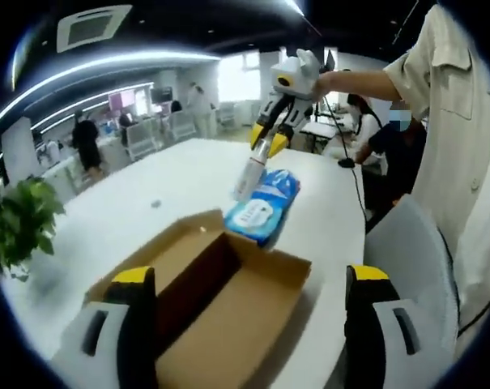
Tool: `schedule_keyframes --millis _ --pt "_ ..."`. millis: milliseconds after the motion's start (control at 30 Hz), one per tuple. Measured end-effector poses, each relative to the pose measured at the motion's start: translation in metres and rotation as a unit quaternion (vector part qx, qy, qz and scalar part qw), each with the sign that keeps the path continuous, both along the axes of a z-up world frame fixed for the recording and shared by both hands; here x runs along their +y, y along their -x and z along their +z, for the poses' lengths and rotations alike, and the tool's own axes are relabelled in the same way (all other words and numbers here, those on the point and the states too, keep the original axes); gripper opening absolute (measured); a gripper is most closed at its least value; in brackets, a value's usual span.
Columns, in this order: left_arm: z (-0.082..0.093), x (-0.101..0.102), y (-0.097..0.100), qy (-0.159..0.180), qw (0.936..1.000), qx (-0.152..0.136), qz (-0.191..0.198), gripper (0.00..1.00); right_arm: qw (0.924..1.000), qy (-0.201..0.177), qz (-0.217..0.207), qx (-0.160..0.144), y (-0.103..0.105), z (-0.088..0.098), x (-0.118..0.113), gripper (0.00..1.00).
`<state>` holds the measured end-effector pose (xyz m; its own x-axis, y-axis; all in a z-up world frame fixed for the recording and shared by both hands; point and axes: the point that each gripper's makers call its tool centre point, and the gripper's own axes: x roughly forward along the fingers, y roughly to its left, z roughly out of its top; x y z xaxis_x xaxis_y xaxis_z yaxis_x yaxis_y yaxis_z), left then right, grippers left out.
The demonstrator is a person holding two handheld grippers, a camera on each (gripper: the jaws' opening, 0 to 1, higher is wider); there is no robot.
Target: Operate the shoe box by opening the lid, removing the specified soft item, and placing it in the target area until the item is outside and the box remains undamaged.
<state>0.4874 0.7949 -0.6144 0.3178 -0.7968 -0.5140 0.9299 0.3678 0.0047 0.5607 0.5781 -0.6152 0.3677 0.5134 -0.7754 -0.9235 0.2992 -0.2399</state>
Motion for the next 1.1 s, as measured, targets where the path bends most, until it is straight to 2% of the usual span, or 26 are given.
schedule_keyframes --millis 333,600,800,1100 --pt "0.006 0.036 -0.003 0.014 0.9982 -0.002 0.059 1.0 0.9989 0.04 0.011 0.021 -0.033 -0.013 -0.009 0.16" --pt "0.009 0.061 -0.002 0.014 0.9956 -0.004 0.093 1.0 0.9951 0.084 0.024 0.047 -0.05 -0.03 -0.017 0.17" --pt "0.013 0.073 -0.002 0.017 0.9936 -0.01 0.111 1.0 0.9915 0.11 0.026 0.065 -0.06 -0.043 -0.021 0.17" --pt "0.01 0.082 -0.001 0.016 0.9915 -0.004 0.129 1.0 0.9863 0.136 0.022 0.091 -0.07 -0.066 -0.03 0.17"
